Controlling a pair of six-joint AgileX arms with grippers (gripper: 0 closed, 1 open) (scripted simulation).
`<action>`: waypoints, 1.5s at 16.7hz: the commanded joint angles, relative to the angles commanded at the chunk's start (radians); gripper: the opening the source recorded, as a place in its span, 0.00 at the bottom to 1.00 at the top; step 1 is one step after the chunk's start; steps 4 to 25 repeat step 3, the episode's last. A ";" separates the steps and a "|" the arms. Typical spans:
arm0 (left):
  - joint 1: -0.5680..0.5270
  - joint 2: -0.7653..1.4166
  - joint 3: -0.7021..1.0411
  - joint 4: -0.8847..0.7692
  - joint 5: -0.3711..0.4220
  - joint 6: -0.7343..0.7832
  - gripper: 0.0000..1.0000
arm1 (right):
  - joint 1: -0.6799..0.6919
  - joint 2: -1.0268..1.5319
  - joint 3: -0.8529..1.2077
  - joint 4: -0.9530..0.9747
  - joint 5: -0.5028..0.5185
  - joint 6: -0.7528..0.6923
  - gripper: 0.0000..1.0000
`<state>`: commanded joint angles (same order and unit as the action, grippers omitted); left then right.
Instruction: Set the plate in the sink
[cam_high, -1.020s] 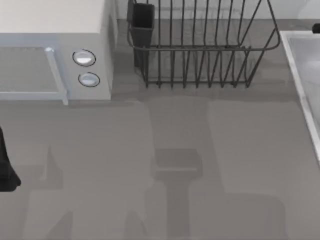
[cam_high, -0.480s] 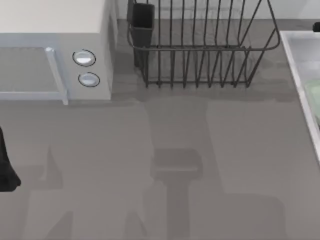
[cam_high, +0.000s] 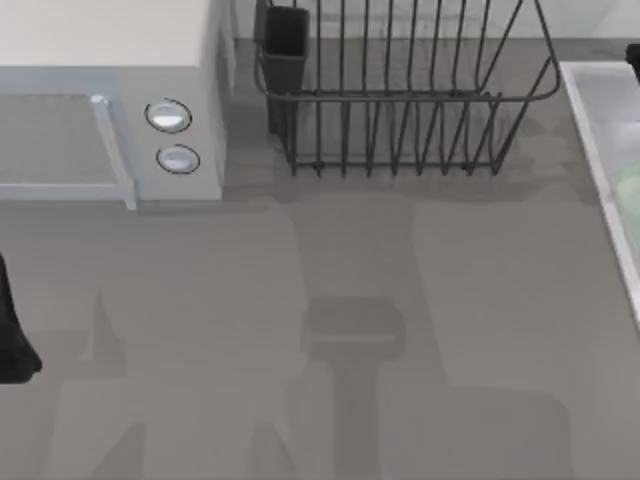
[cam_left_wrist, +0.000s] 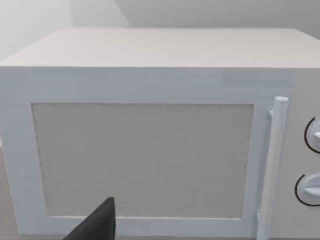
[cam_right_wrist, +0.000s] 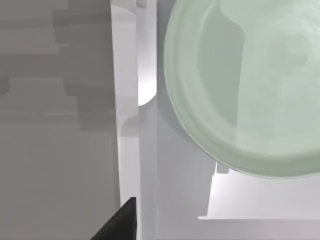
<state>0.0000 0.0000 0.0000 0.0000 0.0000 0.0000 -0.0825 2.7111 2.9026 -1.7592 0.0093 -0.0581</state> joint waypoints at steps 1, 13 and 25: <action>0.000 0.000 0.000 0.000 0.000 0.000 1.00 | 0.000 0.000 0.000 0.000 0.000 0.000 1.00; 0.000 0.000 0.000 0.000 0.000 0.000 1.00 | 0.000 0.000 0.000 0.000 0.000 0.000 1.00; 0.000 0.000 0.000 0.000 0.000 0.000 1.00 | 0.000 0.000 0.000 0.000 0.000 0.000 1.00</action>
